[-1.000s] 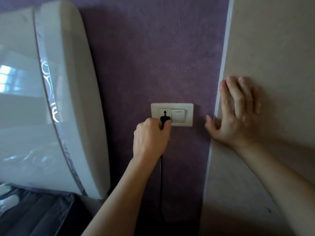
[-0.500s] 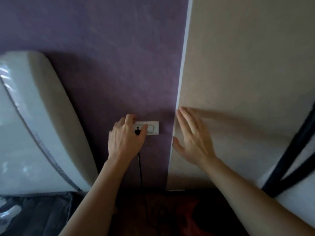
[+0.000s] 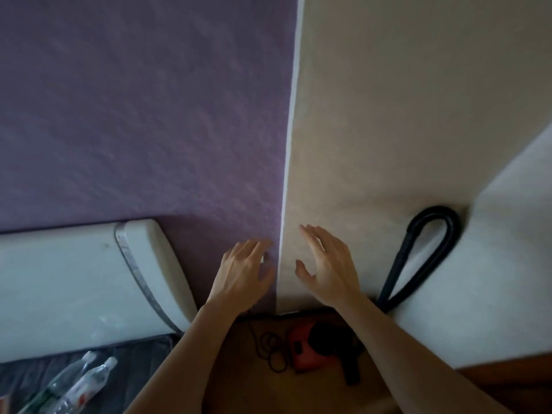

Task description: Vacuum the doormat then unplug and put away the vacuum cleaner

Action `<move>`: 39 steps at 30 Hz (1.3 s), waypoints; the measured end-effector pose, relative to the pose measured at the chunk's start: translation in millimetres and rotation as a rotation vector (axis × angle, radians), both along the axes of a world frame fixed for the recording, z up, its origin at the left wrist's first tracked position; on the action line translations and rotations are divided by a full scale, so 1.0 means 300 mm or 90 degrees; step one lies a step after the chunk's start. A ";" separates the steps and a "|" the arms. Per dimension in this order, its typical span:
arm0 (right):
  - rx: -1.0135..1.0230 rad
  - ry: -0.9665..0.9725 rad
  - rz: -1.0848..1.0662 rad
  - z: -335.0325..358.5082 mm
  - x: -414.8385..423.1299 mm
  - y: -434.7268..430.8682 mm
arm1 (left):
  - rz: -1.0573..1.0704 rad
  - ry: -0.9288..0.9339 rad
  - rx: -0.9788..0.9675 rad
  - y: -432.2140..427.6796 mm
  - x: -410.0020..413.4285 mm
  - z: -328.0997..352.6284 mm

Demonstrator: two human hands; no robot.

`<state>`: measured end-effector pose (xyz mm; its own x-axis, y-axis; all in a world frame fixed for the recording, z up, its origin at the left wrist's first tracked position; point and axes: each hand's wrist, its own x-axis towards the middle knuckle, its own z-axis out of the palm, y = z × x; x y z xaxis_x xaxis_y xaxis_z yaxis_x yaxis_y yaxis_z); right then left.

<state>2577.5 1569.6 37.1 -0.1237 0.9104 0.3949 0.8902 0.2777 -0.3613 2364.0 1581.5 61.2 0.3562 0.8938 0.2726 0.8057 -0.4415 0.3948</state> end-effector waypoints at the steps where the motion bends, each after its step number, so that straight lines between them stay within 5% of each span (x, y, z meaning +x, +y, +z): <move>1: -0.004 0.010 -0.012 0.023 0.014 -0.040 | -0.020 -0.002 0.002 -0.021 0.005 0.015; 10: -0.074 0.012 -0.191 0.053 0.226 -0.441 | -0.148 -0.090 -0.034 -0.116 0.189 0.034; 19: -0.082 0.010 -0.308 0.035 0.469 -0.548 | -0.211 -0.106 -0.049 -0.062 0.489 0.024; 27: -0.143 0.010 -0.330 -0.129 0.724 -0.344 | -0.209 -0.097 -0.114 0.115 0.672 -0.070; 39: -0.331 0.110 -0.338 -0.358 1.054 0.132 | -0.206 0.097 -0.155 0.432 1.042 -0.217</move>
<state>2893.6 1609.2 -70.3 0.4071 0.9046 -0.1265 0.7756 -0.4154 -0.4752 2676.6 1711.1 -3.9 0.6487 0.7610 -0.0097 0.6979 -0.5898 0.4062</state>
